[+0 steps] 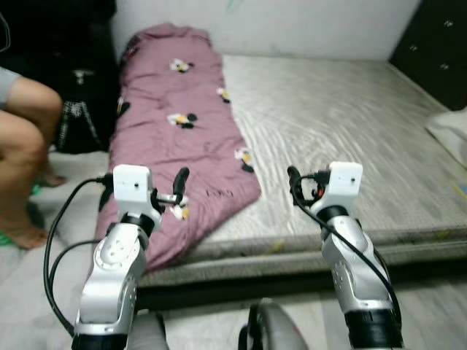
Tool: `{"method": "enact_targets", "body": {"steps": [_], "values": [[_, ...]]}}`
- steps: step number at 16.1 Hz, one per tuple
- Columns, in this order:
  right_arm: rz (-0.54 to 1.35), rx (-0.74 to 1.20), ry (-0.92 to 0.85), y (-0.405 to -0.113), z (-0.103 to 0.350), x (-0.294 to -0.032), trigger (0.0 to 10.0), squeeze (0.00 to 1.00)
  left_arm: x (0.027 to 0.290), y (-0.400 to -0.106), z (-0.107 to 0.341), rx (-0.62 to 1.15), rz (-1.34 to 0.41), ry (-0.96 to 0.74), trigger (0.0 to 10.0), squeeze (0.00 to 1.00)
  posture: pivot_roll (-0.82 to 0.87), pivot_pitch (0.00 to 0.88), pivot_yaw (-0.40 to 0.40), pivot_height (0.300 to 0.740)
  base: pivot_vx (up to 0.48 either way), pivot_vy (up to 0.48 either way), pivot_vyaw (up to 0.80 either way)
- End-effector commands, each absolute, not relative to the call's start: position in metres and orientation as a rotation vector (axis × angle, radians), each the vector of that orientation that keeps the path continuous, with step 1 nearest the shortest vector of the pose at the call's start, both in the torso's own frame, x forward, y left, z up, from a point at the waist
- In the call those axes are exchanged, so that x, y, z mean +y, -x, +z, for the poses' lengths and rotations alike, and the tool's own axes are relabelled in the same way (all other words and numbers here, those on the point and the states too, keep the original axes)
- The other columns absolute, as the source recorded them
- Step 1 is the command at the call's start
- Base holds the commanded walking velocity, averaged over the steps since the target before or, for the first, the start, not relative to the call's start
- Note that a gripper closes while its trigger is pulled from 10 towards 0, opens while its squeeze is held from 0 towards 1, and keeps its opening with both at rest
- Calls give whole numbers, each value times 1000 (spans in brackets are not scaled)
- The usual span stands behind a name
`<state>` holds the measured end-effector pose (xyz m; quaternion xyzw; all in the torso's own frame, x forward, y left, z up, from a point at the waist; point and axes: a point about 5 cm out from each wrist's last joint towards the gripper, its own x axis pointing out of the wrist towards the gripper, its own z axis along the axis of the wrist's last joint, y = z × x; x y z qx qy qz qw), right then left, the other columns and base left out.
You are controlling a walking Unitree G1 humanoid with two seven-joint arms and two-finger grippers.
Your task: Clean up the room
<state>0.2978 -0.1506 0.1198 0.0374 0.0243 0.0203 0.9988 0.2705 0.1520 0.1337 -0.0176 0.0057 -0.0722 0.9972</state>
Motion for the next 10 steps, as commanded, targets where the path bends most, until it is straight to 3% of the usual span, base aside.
{"method": "enact_targets", "body": {"steps": [1,8,10], "values": [[39,50,-65,-299,121,-153,10000,0,150,-271,135,6,-154,37,10000,0,-21,13,-85,651,0,0,0],[61,49,-53,-299,122,-150,10000,0,149,-270,136,2,-174,47,10000,0,-24,15,-88,651,0,0,0],[69,48,-46,-299,122,-149,10000,0,149,-270,135,2,-177,48,10000,0,-25,18,-88,651,255,0,606]]}}
